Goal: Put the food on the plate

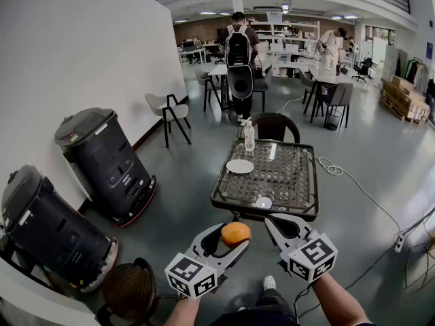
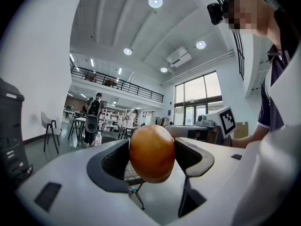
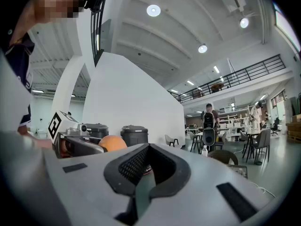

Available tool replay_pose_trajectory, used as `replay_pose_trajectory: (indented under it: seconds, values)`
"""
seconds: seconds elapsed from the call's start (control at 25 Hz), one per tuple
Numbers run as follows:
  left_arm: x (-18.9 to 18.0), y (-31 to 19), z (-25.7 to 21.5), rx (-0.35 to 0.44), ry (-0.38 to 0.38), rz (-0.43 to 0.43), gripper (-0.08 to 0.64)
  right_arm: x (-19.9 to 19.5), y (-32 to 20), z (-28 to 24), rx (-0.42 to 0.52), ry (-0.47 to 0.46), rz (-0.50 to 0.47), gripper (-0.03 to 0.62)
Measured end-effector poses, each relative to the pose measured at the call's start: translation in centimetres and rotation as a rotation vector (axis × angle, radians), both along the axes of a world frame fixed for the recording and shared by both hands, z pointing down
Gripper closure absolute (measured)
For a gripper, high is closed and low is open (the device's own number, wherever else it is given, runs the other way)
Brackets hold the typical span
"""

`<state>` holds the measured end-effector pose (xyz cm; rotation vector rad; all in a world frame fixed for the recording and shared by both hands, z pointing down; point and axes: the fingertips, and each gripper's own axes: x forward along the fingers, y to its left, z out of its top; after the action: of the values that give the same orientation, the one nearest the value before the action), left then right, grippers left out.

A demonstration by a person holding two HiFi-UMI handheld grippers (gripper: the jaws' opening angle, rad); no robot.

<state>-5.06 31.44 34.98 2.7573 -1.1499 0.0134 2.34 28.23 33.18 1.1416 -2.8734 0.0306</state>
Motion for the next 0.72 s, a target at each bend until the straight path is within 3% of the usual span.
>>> replay_pose_trajectory:
  seconds: [0.72]
  values:
    - [0.21,-0.88,0.30,-0.009,-0.007,0.004,0.252,-0.14,-0.93,0.54,-0.014,0.006,-0.012,0.589]
